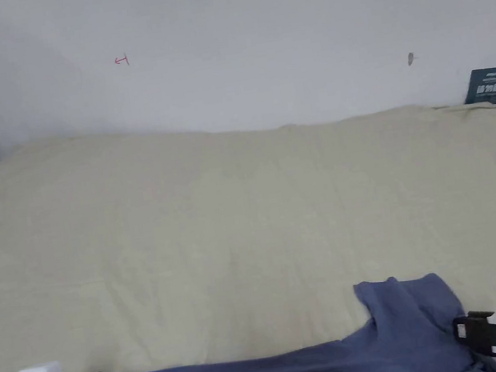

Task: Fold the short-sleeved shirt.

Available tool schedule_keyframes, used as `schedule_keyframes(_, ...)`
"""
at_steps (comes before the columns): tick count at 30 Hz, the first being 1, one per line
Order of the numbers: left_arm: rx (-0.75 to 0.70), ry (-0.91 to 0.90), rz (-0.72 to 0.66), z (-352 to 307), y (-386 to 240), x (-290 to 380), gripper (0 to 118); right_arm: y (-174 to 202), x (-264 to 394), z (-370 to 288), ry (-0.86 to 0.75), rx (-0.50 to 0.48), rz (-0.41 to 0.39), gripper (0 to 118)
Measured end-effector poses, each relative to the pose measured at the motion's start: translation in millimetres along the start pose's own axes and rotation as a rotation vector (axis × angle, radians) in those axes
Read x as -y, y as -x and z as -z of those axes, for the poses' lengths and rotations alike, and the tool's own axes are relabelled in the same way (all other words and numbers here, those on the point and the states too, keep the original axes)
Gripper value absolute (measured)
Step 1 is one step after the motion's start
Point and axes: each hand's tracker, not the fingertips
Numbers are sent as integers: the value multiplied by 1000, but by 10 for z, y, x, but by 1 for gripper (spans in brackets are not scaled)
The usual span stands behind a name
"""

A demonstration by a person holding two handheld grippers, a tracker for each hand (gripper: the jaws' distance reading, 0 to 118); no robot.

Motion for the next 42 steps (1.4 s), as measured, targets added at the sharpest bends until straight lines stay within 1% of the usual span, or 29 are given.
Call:
schedule_keyframes(4, 121, -43, -10, -508, 75, 162, 3, 113, 230, -493, -43, -35, -23, 2)
schedule_keyframes(5, 116, -46, -10, -633, 107, 249, 3, 110, 316, -620, -48, -50, -13, 2)
schedule_keyframes(7, 160, -33, 4, -829, 161, 416, 3, 86, 506, -825, -43, -65, 8, 2)
schedule_keyframes(10, 205, -25, 9, -1092, 276, 728, 3, 72, 847, -1156, -53, -83, 13, 2)
schedule_keyframes(13, 212, 5, -13, -1162, 384, 973, 3, 11, 1149, -1326, -31, -97, 37, 2)
schedule_keyframes(15, 207, 25, -24, -1110, 436, 1104, 3, -30, 1341, -1356, -12, -106, 50, 2)
schedule_keyframes(17, 197, 69, -49, -1022, 484, 1180, 3, -71, 1486, -1314, 39, -92, 78, 2)
schedule_keyframes(18, 189, 77, -44, -991, 487, 1200, 3, -91, 1545, -1286, 35, -79, 79, 2)
schedule_keyframes(19, 182, 95, -37, -939, 477, 1205, 3, -129, 1602, -1239, 67, -66, 103, 2)
schedule_keyframes(20, 167, 100, -37, -905, 480, 1207, 3, -173, 1621, -1183, 86, -70, 103, 2)
schedule_keyframes(21, 160, 108, -38, -875, 486, 1198, 3, -192, 1656, -1159, 82, -60, 122, 2)
schedule_keyframes(22, 161, 111, -35, -856, 484, 1188, 3, -215, 1676, -1135, 104, -67, 123, 2)
schedule_keyframes(24, 151, 115, -22, -821, 489, 1156, 3, -261, 1675, -1109, 113, -53, 119, 2)
schedule_keyframes(26, 126, 123, 22, -791, 445, 1150, 3, -284, 1665, -1077, 107, -43, 116, 2)
schedule_keyframes(28, 119, 140, 17, -758, 424, 1142, 3, -361, 1636, -1033, 106, -33, 119, 2)
schedule_keyframes(29, 115, 133, 19, -765, 419, 1151, 6, -363, 1622, -1034, 99, -29, 120, 2)
schedule_keyframes(30, 106, 115, 19, -777, 419, 1154, 13, -358, 1610, -1038, 93, -32, 114, 3)
schedule_keyframes(31, 93, 91, 8, -809, 456, 1172, 26, -330, 1595, -1054, 71, -25, 104, 10)
schedule_keyframes(32, 81, 49, -22, -864, 492, 1159, 38, -341, 1571, -1093, 47, 9, 76, 24)
schedule_keyframes(33, 51, 20, -52, -926, 534, 1141, 52, -314, 1550, -1152, 24, 39, 45, 49)
schedule_keyframes(34, 36, -4, -76, -1034, 587, 1092, 70, -276, 1520, -1234, -7, 85, 17, 80)
schedule_keyframes(35, 23, -50, -95, -1176, 629, 1025, 77, -238, 1486, -1343, -56, 142, -34, 94)
schedule_keyframes(36, 16, -88, -95, -1293, 642, 957, 80, -217, 1464, -1439, -121, 161, -51, 95)
schedule_keyframes(37, 12, -135, -91, -1454, 628, 846, 80, -134, 1393, -1585, -190, 163, -68, 95)
schedule_keyframes(40, -8, -301, -39, -1922, 366, 522, 81, 177, 1224, -1941, -383, 131, -72, 95)
schedule_keyframes(42, -31, -356, -15, -2130, 150, 342, 81, 440, 1133, -2109, -475, 123, -97, 95)
